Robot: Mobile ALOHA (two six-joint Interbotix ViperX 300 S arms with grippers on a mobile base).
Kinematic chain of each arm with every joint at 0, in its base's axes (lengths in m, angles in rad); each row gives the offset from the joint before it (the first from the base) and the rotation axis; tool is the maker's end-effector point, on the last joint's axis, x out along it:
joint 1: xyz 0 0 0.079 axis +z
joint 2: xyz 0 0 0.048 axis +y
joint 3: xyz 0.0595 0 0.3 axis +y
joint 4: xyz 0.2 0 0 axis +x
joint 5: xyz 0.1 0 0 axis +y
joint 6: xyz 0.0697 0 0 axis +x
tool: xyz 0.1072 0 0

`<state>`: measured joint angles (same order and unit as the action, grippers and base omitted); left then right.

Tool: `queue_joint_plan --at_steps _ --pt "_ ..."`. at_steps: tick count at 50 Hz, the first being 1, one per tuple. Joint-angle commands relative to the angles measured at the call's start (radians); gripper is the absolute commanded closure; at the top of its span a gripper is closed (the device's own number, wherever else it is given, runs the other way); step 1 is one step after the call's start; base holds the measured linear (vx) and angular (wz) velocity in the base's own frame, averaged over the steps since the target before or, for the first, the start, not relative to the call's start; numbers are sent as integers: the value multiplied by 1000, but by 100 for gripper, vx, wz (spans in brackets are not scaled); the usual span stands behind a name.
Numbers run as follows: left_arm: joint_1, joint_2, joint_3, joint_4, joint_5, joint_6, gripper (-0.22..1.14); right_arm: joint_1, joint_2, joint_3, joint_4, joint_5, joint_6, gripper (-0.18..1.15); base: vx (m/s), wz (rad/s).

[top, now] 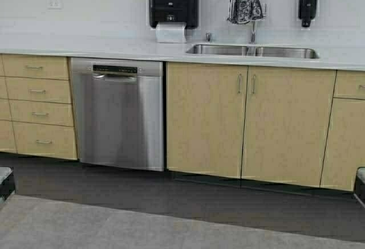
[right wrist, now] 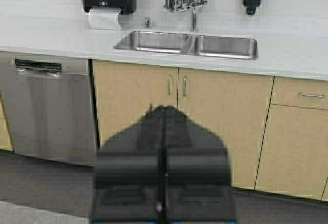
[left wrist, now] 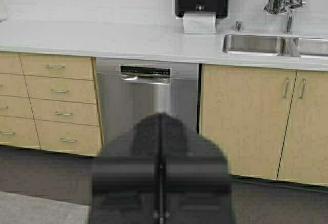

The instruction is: Get the cloth and wipe up the spill under the wine glass

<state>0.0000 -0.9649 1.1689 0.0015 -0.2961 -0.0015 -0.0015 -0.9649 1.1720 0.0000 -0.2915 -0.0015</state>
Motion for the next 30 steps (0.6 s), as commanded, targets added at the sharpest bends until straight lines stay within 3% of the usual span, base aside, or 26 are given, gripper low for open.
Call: queue_joint_plan --at_steps 1,30 --pt "-11 -15 -2 -2 20 -15 91 5 12 8 0 -6 3 95 0 0" --pt "-11 -8 -11 0 20 -35 89 0 11 0 -14 -6 -3 91 1 -2"
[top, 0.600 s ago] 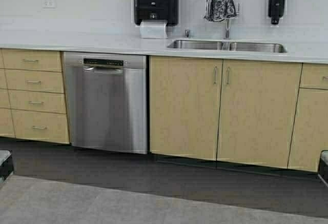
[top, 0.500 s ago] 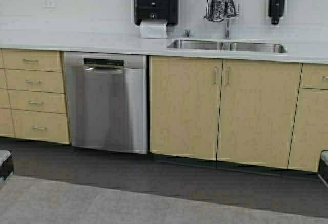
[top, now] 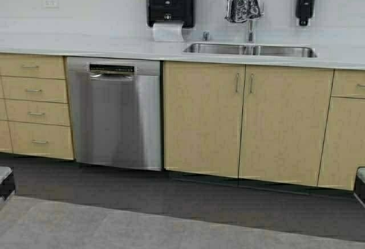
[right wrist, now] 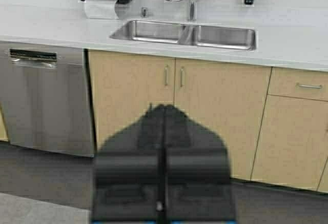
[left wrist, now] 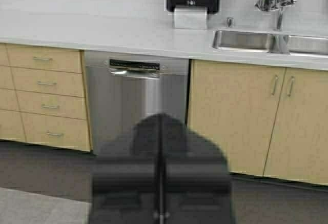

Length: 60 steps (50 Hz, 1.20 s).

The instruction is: Get the cloth and wipe up the spill under the wine glass

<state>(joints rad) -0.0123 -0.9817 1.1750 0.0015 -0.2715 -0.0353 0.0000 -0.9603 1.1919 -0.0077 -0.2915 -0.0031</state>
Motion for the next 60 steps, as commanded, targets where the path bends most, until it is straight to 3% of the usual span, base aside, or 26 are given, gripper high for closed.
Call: queue_joint_plan --at_steps 1,60 --pt "2 8 -17 0 -6 -3 89 -3 6 -21 -8 -6 -2 91 9 -6" --pt "3 34 2 6 -40 -12 89 -23 -32 -20 -11 -12 9 91 26 -7"
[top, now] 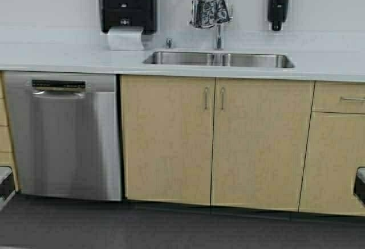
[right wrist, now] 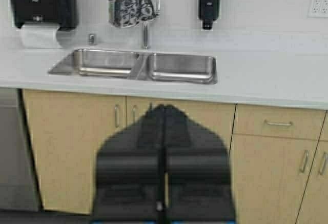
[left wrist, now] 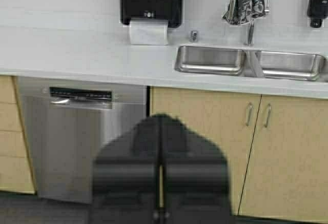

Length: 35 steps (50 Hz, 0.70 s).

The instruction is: Get the cloth and wipe up the spill under the wine glass

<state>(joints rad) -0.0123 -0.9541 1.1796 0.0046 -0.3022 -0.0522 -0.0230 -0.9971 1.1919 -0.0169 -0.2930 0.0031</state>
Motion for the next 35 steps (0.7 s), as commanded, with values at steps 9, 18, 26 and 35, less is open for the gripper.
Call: queue_joint_plan --at_steps 9,18,26,35 --pt "2 8 5 5 -34 5 89 2 12 -21 -2 -11 20 91 36 -6" --pt "3 9 8 3 -34 6 89 2 11 -21 -2 -11 25 91 38 -7" --pt "2 9 17 3 -43 6 89 2 12 -18 -2 -11 25 91 39 -6" --pt "2 8 23 3 -43 0 89 2 15 -20 -2 -12 23 91 40 -8"
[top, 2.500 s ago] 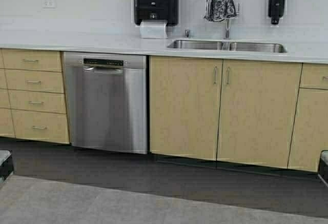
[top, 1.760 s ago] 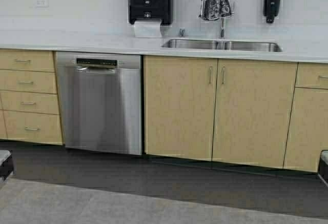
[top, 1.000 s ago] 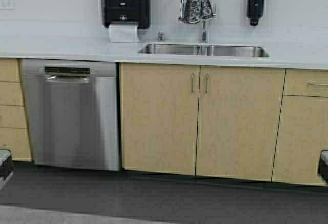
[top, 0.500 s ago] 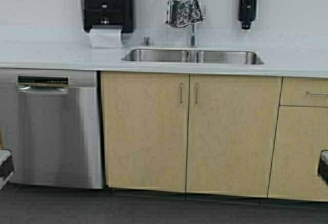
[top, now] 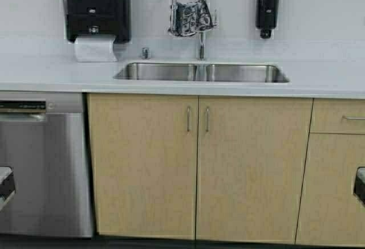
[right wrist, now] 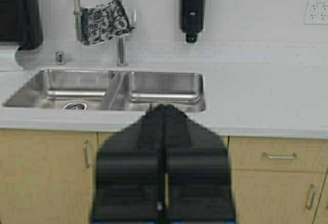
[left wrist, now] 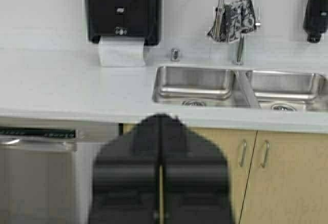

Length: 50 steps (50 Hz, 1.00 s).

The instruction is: Get the cloth and wipe up the spill under the wine glass

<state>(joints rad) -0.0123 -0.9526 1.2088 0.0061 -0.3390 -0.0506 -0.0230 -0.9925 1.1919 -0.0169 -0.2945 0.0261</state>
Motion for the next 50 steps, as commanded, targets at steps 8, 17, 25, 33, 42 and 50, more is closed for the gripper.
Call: queue_joint_plan --at_steps 8,17,25,33,42,50 --pt "2 -2 -3 2 -6 -6 89 2 11 -21 -2 -9 2 91 39 -3" --pt "2 -3 -6 2 -17 -6 89 2 6 -21 -2 -9 2 91 38 2" --pt "2 0 -6 2 -28 -6 89 2 0 -23 -2 -9 2 91 38 8" --pt "2 2 -3 2 -29 -2 89 2 0 -20 -2 -8 0 91 38 9" --pt "2 3 -3 2 -29 -3 89 2 3 -17 -2 -8 2 91 39 9" --pt "2 3 -3 2 -34 -5 89 3 5 -21 -2 -3 3 91 38 9"
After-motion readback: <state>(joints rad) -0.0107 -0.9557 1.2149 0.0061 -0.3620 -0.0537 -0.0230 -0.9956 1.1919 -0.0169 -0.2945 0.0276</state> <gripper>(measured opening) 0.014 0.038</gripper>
